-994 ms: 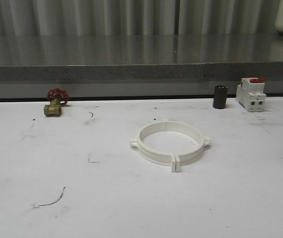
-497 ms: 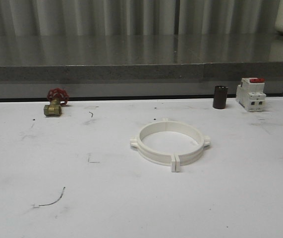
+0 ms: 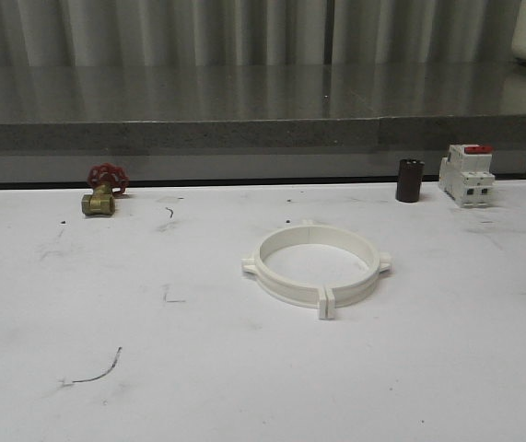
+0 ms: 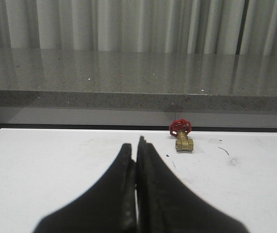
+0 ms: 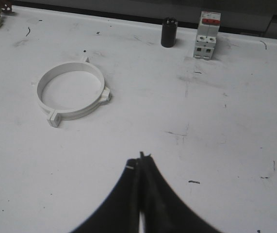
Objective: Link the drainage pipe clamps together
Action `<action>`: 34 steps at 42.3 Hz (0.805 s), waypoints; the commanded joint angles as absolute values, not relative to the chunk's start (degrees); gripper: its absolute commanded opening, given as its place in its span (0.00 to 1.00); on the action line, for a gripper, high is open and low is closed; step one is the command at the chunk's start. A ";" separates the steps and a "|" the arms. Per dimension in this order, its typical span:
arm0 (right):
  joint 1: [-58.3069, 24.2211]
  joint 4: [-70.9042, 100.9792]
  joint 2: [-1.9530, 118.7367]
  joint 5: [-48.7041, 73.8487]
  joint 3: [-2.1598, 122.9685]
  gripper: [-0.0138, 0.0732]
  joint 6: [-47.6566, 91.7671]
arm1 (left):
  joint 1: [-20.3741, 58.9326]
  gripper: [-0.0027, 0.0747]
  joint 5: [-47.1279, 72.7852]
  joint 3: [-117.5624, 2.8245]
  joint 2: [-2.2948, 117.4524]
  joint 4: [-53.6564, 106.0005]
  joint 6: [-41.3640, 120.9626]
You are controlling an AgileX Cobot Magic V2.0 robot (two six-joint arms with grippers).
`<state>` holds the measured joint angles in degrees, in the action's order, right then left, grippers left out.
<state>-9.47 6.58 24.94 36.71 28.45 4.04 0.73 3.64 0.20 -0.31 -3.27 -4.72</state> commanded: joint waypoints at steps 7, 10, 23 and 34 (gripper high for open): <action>-9.05 6.95 25.19 32.84 29.99 0.02 4.46 | 1.23 0.01 -1.20 1.50 -0.94 -3.06 -5.30; -9.05 6.95 24.33 32.12 29.39 0.02 4.46 | 1.23 0.01 -1.20 1.50 -0.94 -3.06 -5.30; -3.68 6.66 6.75 14.43 11.49 0.02 4.46 | 1.23 0.01 -1.20 1.50 -0.94 -3.06 -5.30; -3.29 7.19 -1.61 0.43 -1.27 0.02 4.46 | 1.23 0.01 -1.20 1.50 -0.94 -3.06 -5.30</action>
